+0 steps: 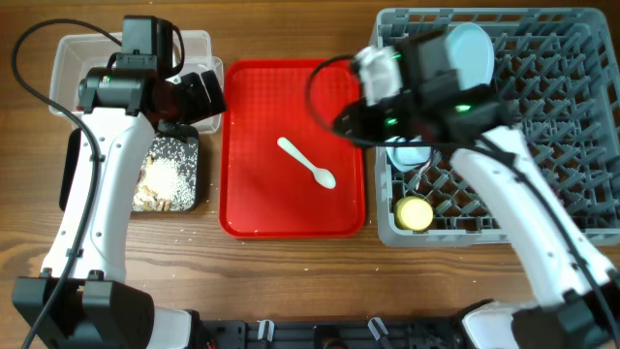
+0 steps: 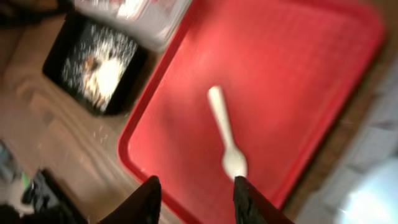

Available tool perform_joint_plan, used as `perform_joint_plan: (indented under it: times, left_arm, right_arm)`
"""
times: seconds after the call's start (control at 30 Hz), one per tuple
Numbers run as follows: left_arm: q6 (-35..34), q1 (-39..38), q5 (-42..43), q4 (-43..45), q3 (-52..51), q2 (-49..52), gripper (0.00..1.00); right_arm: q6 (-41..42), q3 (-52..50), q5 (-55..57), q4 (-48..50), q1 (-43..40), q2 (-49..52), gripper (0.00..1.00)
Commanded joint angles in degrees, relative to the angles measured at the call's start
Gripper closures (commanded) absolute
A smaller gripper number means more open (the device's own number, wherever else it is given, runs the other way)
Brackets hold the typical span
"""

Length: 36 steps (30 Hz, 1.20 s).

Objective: Sort waste into correct bins and load items into the dishwasher rack
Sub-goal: 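Move the right gripper back to the white spoon on the tray, then grasp the white spoon handle with the right gripper and lift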

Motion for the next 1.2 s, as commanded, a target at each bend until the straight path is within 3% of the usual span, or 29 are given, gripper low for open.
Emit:
perform_joint_plan:
  times: [0.0, 0.27, 0.67, 0.93, 1.17]
  left_arm:
    - [-0.7, 0.33, -0.55, 0.11, 0.94, -0.7, 0.0]
    - [-0.7, 0.33, -0.57, 0.11, 0.94, -0.7, 0.0]
    - [-0.7, 0.33, -0.55, 0.11, 0.94, -0.7, 0.0]
    - [-0.7, 0.33, -0.57, 0.11, 0.94, -0.7, 0.0]
    - [-0.7, 0.33, -0.55, 0.11, 0.94, -0.7, 0.0]
  right_arm:
    - [-0.17, 0.42, 3.54, -0.31, 4.02, 9.22, 0.57]
    - [-1.29, 0.42, 3.52, -2.95, 4.59, 21.99, 0.61]
    - [-1.68, 0.39, 8.46, -2.75, 4.72, 31.04, 0.59]
    - [-3.43, 0.39, 10.47, -4.13, 4.72, 32.85, 0.52]
    - [-3.17, 0.39, 10.34, -1.66, 5.38, 32.89, 0.53]
